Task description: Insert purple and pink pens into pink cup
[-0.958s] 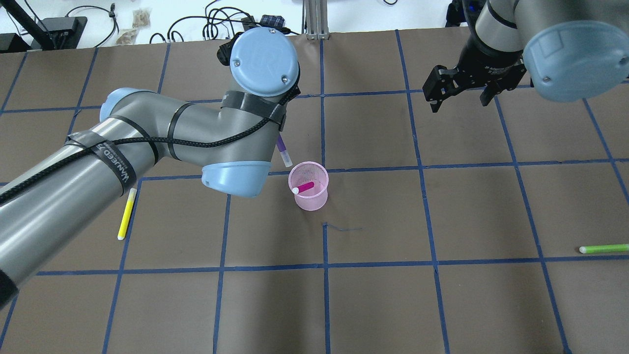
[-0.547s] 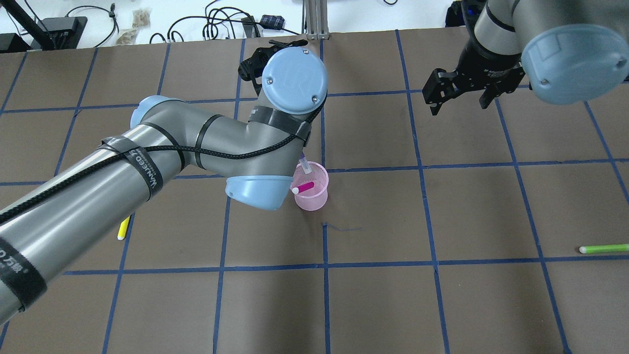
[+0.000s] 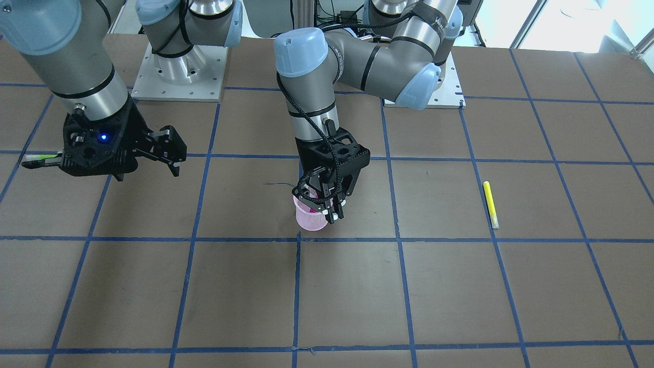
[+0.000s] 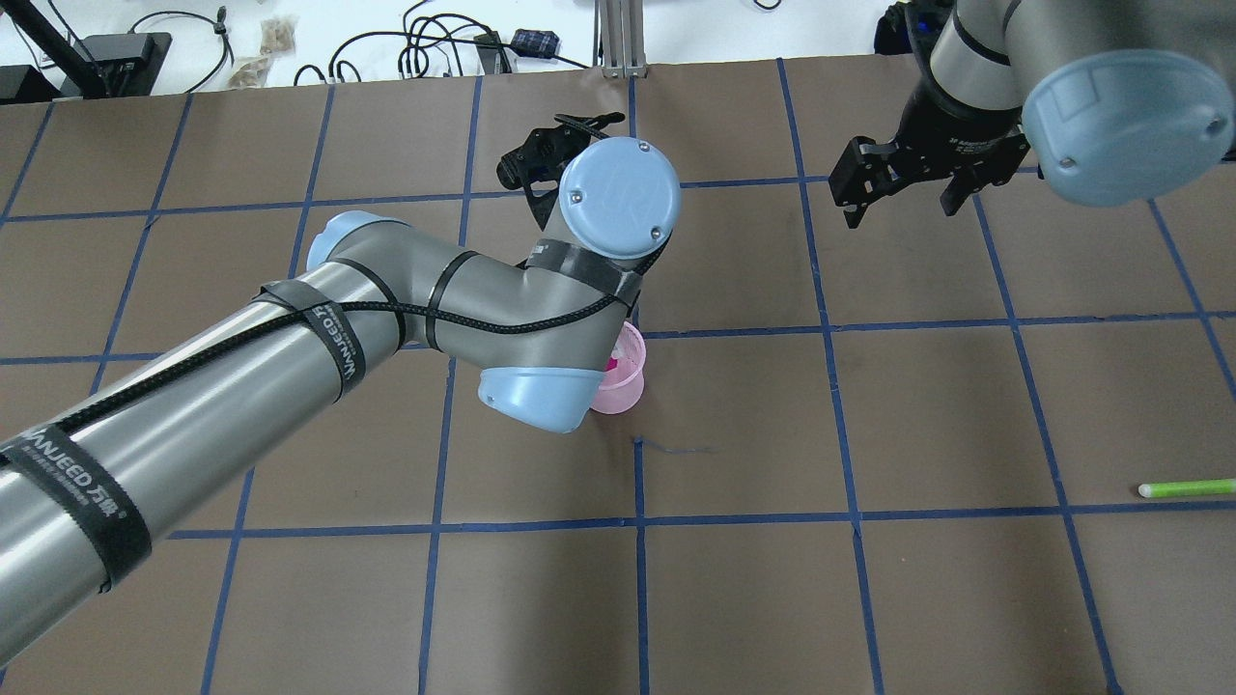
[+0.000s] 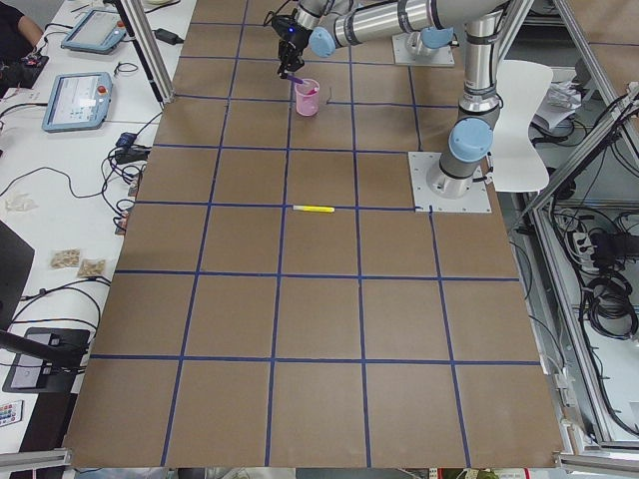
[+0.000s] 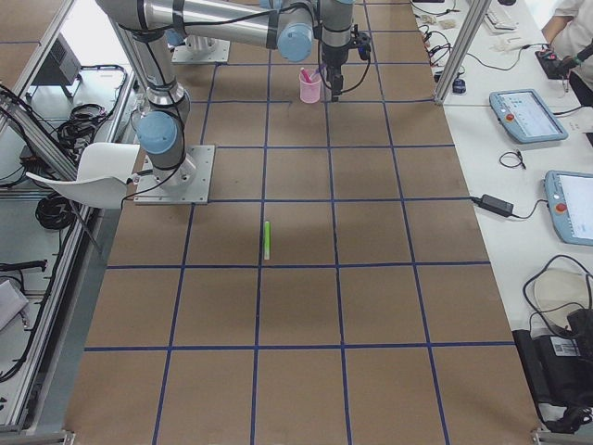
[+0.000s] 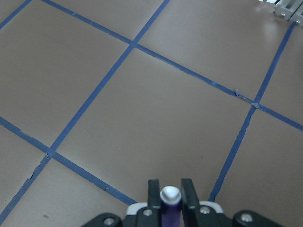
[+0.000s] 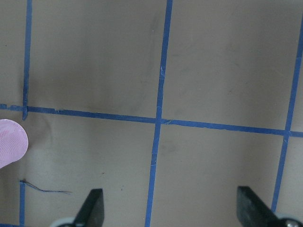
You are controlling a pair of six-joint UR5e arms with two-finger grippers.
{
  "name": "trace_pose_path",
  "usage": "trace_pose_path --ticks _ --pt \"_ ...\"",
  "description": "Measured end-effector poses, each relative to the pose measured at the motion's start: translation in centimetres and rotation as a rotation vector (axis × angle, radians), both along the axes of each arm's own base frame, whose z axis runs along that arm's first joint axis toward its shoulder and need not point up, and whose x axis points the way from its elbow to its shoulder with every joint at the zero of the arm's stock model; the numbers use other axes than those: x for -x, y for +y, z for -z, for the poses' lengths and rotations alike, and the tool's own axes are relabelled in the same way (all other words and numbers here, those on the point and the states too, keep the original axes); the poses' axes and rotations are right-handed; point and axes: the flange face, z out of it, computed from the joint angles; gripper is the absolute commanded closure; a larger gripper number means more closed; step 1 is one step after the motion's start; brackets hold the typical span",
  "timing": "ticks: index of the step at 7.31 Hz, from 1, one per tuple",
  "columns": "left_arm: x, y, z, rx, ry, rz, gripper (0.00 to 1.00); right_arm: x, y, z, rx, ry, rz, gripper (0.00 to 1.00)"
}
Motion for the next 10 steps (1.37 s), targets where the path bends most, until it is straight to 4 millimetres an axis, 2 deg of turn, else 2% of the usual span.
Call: trace_pose_path --ticks 1,2,3,5,7,9,10 --pt "0.2 0.2 0.7 -0.013 -0.006 0.005 0.65 0.0 -0.1 0.2 -0.002 0.0 0.0 0.0" --pt "0.3 0.4 1.5 -0.026 -0.01 0.01 0.24 0.0 -0.2 0.3 -0.004 0.001 0.0 0.0" --pt "0.5 0.5 2.1 -0.036 -0.012 0.013 0.0 0.0 -0.2 0.3 -0.005 0.001 0.0 0.0" --pt "0.8 0.6 2.0 -0.037 -0.013 0.028 0.0 0.0 -0.2 0.4 -0.007 0.002 0.0 0.0" --pt "0.9 0.7 -0.7 -0.023 -0.012 0.089 0.0 0.0 -0.3 0.4 -0.005 0.002 0.0 0.0" --pt "-1.0 -1.1 -3.7 -0.105 -0.012 0.195 0.0 0.1 -0.3 0.3 -0.001 0.001 0.001 0.0" --pt "-3.2 -2.7 -5.3 -0.176 0.018 0.259 0.0 0.1 -0.4 0.0 0.001 0.001 0.002 0.0"
